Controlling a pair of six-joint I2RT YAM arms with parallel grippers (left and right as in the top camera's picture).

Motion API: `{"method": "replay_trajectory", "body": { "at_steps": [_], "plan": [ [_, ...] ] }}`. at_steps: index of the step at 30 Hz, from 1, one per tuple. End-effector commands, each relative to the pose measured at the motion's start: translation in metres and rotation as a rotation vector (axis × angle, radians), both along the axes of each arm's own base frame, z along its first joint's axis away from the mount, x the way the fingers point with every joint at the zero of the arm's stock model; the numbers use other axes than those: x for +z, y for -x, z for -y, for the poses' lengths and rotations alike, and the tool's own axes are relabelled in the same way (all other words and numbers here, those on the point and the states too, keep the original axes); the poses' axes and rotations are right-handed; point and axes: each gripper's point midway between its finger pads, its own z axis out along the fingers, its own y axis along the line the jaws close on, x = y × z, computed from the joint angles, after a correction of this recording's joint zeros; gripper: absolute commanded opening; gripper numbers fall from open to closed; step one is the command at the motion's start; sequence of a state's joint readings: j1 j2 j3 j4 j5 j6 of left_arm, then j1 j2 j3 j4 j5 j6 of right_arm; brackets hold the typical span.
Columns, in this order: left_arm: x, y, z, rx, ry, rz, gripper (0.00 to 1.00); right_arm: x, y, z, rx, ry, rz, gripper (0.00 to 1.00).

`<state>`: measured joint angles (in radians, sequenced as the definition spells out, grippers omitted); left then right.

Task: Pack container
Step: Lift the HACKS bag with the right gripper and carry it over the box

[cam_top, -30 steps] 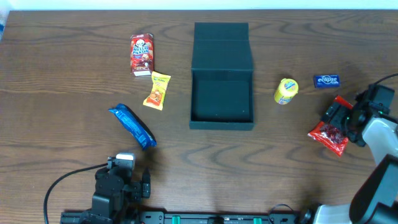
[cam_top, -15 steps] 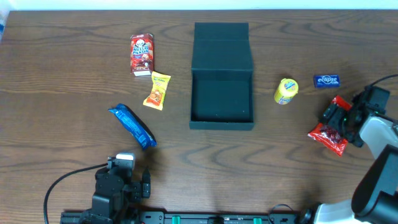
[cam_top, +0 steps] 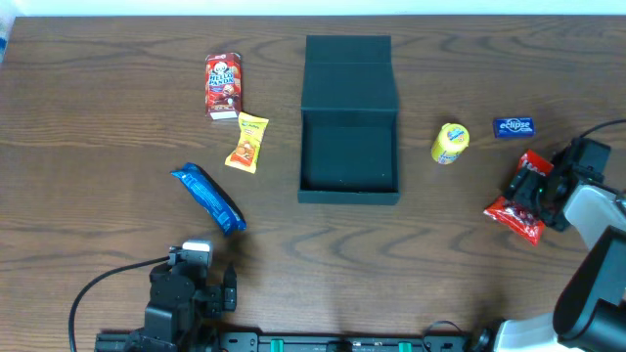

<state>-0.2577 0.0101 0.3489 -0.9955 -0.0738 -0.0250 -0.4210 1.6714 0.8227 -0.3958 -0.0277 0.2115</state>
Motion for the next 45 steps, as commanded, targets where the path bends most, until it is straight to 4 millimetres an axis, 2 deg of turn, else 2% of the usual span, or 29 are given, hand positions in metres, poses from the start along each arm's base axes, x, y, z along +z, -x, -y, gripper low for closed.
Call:
{"method": "replay_trajectory", "body": {
  "at_steps": [1, 4, 6, 8, 16, 21, 26, 30, 32, 39, 42, 45],
  "plan": [
    [-0.014, 0.004, 0.001, -0.011, -0.005, -0.042, 0.95, -0.008, 0.006, -0.008, 0.014, -0.017, -0.025, 0.76],
    [-0.014, 0.004, 0.001, -0.011, -0.005, -0.042, 0.95, -0.008, 0.006, -0.008, 0.014, -0.017, -0.025, 0.73],
    [-0.014, 0.004, 0.001, -0.011, -0.005, -0.042, 0.95, -0.008, 0.007, -0.008, 0.008, -0.020, -0.026, 0.57],
    [-0.014, 0.004, 0.001, -0.011, -0.005, -0.042, 0.95, -0.008, 0.008, -0.009, -0.018, -0.030, -0.027, 0.50],
    [-0.014, 0.004, 0.001, -0.011, -0.005, -0.042, 0.95, -0.008, 0.005, -0.018, -0.006, -0.040, -0.028, 0.49],
    [-0.014, 0.004, 0.001, -0.011, -0.005, -0.042, 0.95, -0.007, 0.006, -0.023, 0.004, -0.066, -0.027, 0.41],
    [-0.014, 0.004, 0.001, -0.011, -0.005, -0.042, 0.95, 0.009, 0.003, -0.033, 0.026, -0.089, 0.013, 0.30],
    [-0.014, 0.004, 0.001, -0.011, -0.005, -0.042, 0.96, 0.035, 0.009, -0.036, 0.029, -0.079, 0.048, 0.25],
    [-0.014, 0.004, 0.001, -0.011, -0.005, -0.042, 0.95, 0.050, 0.013, -0.039, 0.032, -0.076, 0.071, 0.11],
    [-0.014, 0.004, 0.001, -0.011, -0.005, -0.042, 0.95, 0.125, 0.044, -0.055, 0.048, -0.037, 0.218, 0.13],
    [-0.014, 0.004, 0.001, -0.011, -0.005, -0.042, 0.96, 0.155, 0.055, -0.074, 0.091, -0.080, 0.316, 0.13],
    [-0.014, 0.004, 0.001, -0.011, -0.005, -0.042, 0.95, 0.185, 0.063, -0.104, 0.167, -0.184, 0.404, 0.13]
  ]
}}
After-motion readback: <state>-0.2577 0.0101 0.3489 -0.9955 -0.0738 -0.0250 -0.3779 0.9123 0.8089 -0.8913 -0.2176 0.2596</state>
